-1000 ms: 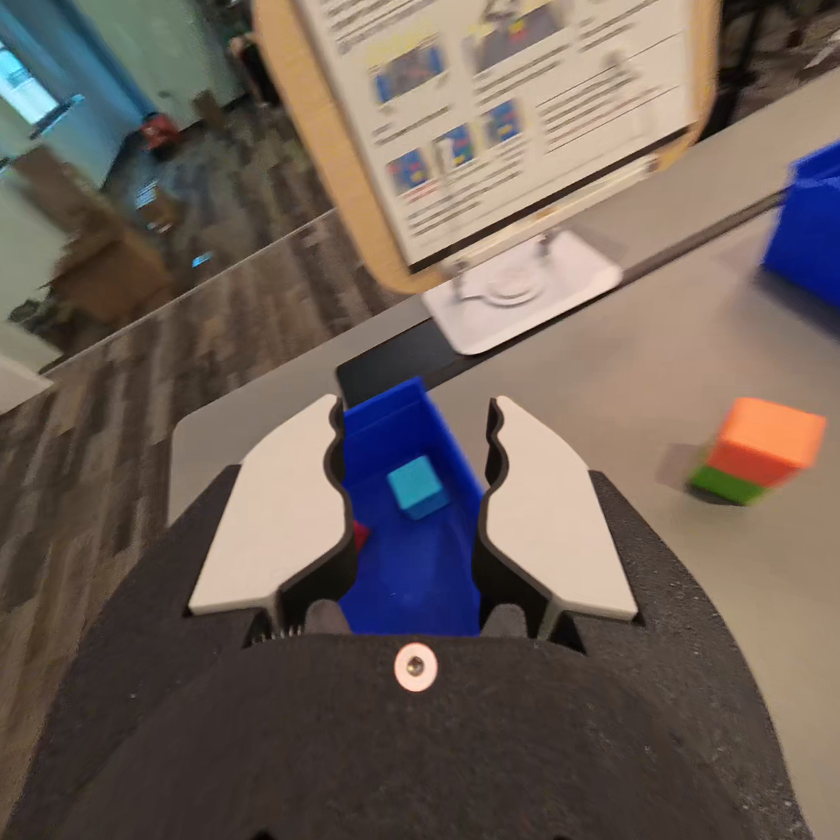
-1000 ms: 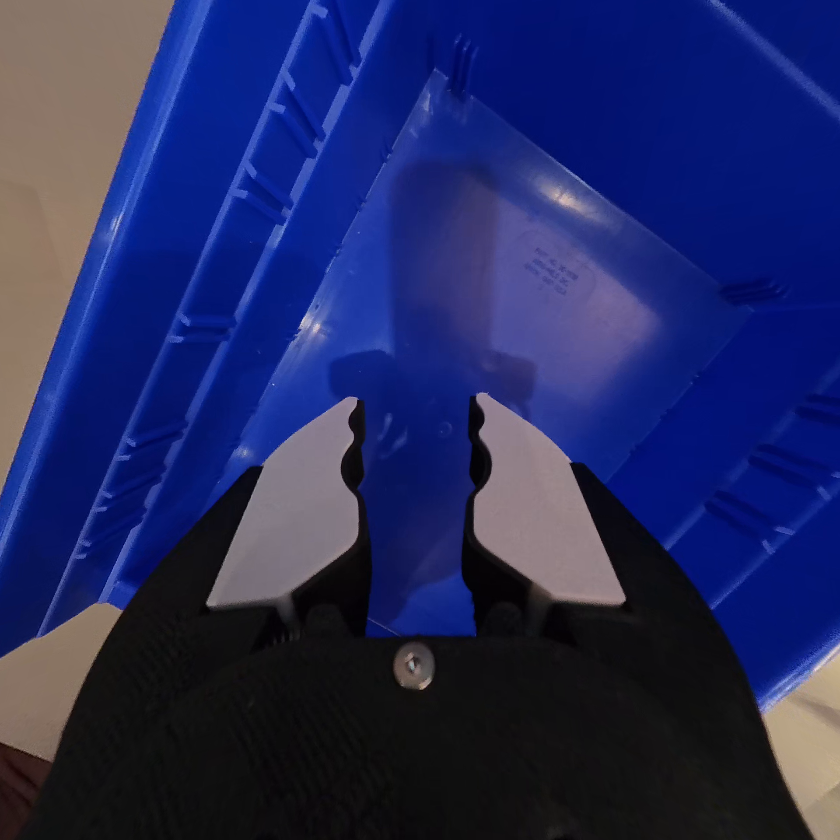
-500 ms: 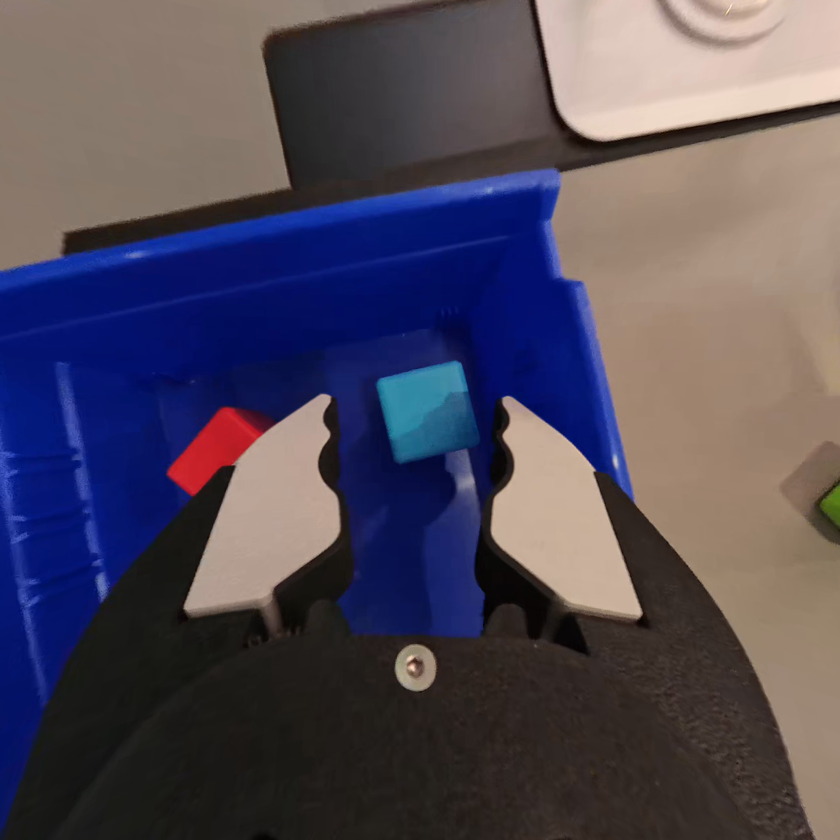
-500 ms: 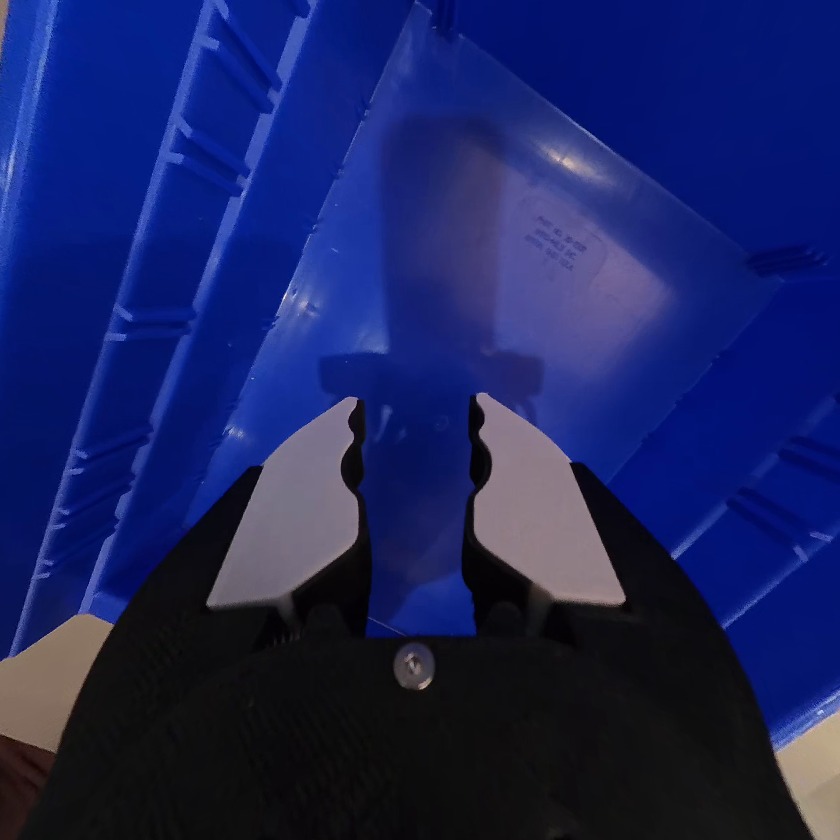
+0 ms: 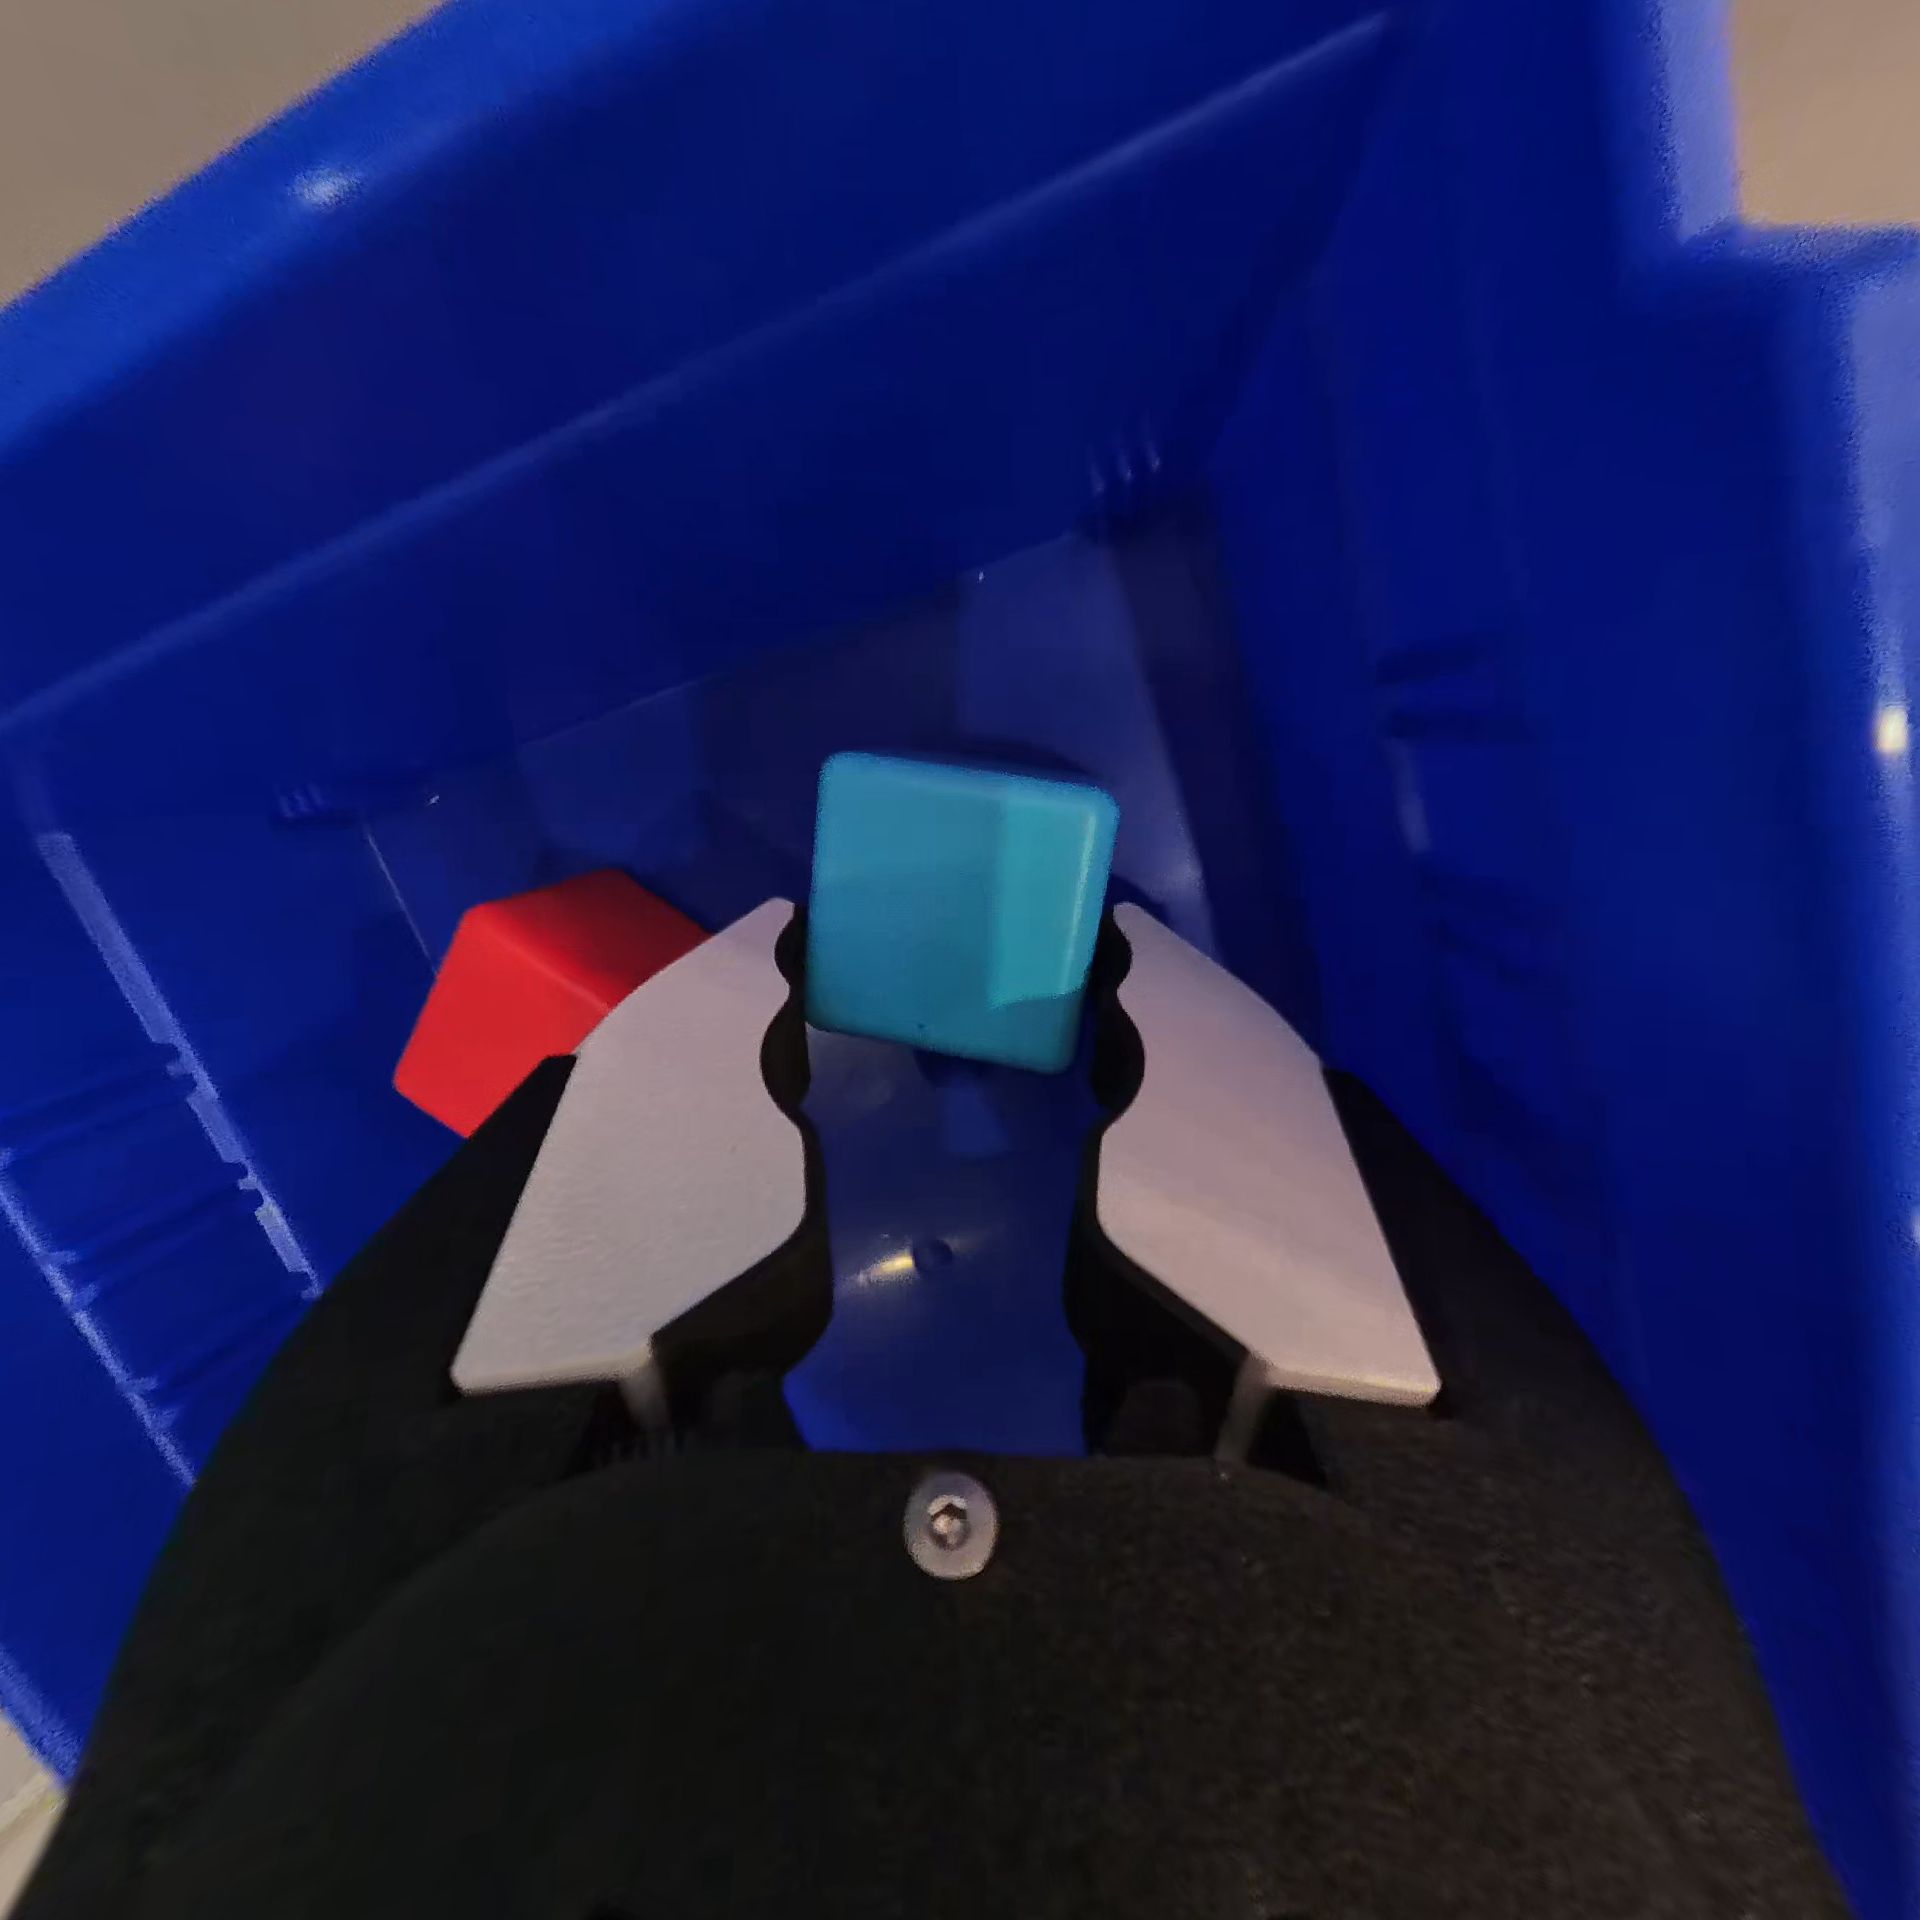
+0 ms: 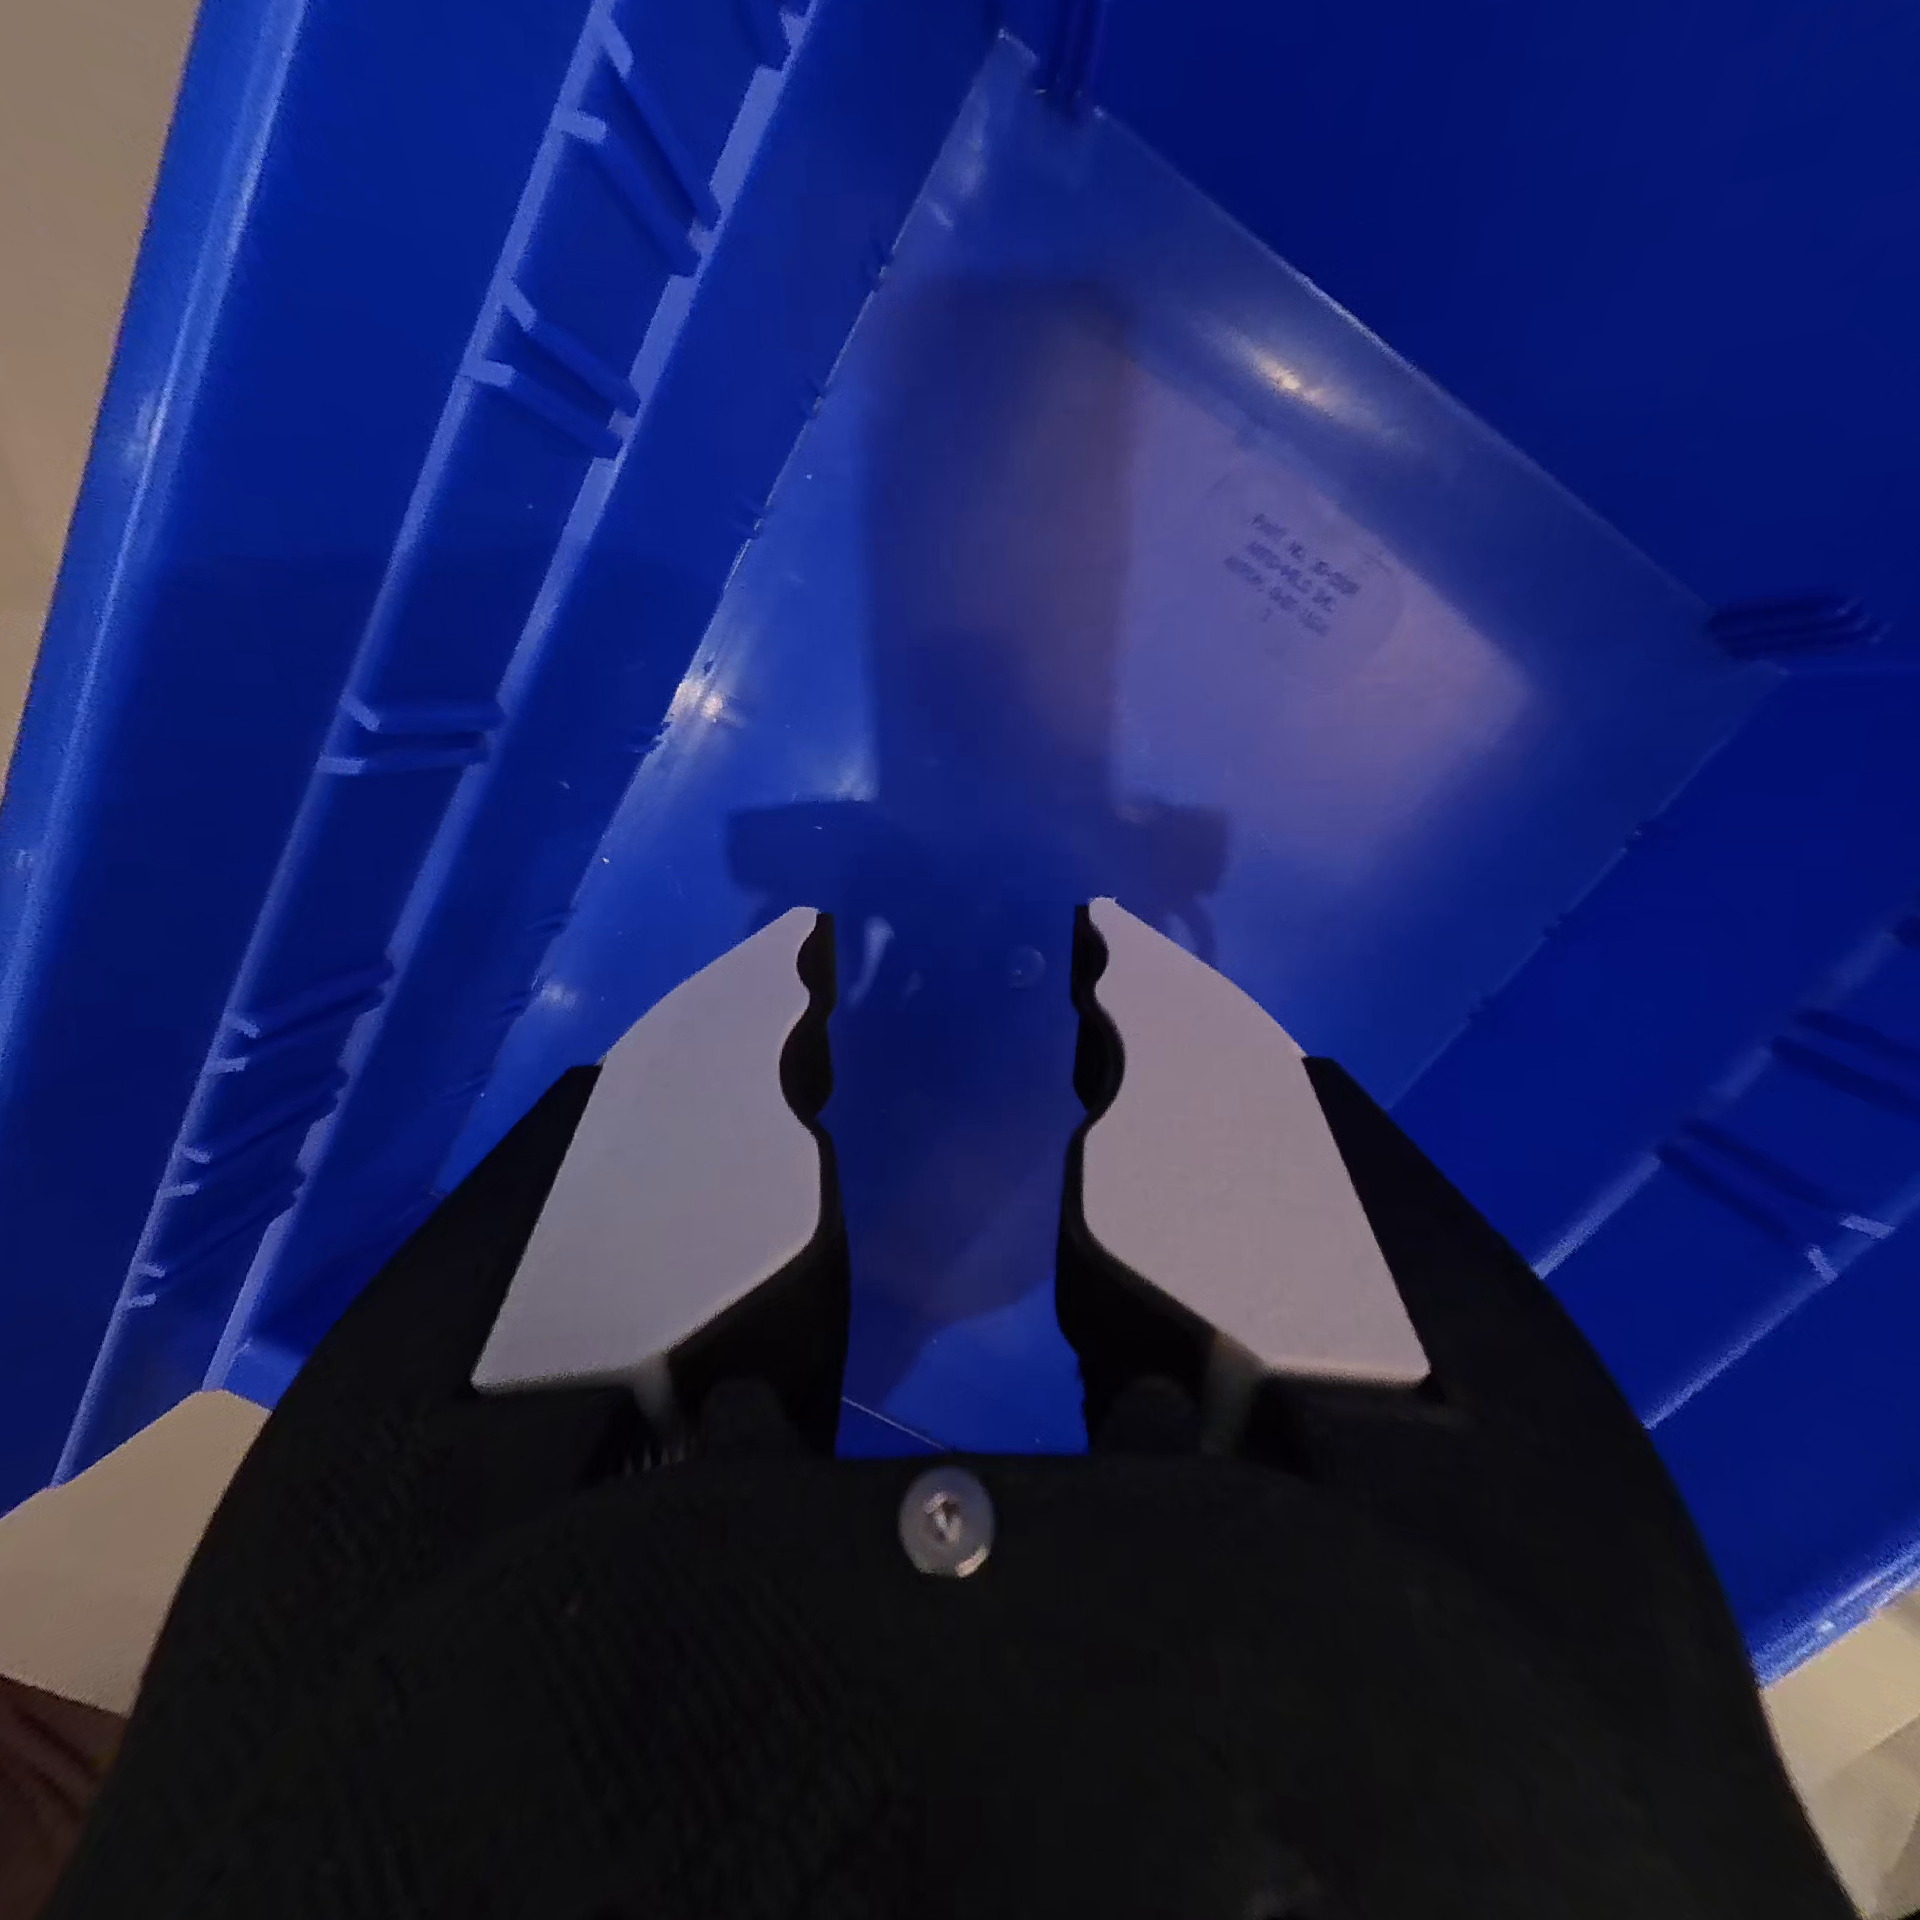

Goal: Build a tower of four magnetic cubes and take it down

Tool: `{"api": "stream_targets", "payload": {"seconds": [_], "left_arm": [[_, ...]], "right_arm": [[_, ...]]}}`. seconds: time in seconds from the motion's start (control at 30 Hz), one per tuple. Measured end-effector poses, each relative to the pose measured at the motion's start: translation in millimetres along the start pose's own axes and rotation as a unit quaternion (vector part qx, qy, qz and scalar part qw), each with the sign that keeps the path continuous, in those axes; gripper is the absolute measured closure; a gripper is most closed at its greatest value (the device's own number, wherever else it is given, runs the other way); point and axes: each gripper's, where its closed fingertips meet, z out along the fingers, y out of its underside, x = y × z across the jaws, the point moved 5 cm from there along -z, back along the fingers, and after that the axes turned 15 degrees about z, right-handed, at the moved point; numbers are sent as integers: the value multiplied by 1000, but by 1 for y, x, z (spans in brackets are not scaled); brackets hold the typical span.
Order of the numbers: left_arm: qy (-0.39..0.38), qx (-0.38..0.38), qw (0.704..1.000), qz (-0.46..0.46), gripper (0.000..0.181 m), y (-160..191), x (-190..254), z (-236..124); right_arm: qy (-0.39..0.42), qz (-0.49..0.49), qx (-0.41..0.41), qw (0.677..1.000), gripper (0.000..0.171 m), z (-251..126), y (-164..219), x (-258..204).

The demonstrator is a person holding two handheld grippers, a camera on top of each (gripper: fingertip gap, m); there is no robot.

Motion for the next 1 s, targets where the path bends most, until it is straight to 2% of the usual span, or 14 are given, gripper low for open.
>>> {"api": "stream_targets", "payload": {"seconds": [0.13,0.3,0.4,0.5,0.57,0.7,0.83,1.0], "left_arm": [[27,29,999,2,130,5,-2,-25],[25,132,991,6,130,8,-1,-105],[54,241,968,47,130,-2,32,-163],[132,332,929,98,130,-27,94,-197],[149,350,917,124,131,-45,133,-199],[152,296,925,184,131,-66,192,-167],[133,259,935,203,131,-73,209,-140],[137,248,933,224,131,-74,216,-134]], "right_arm": [[-1,-2,-5,1000,125,1,1,0],[-1,-1,-2,1000,126,0,1,2],[-1,-1,-3,1000,125,0,2,2],[3,-3,-7,1000,125,0,2,2],[6,-7,-7,1000,125,-1,2,1],[6,-13,2,1000,125,-7,1,-2],[5,-14,6,1000,125,-9,0,-2],[6,-17,-5,1000,125,-6,1,-3]]}}
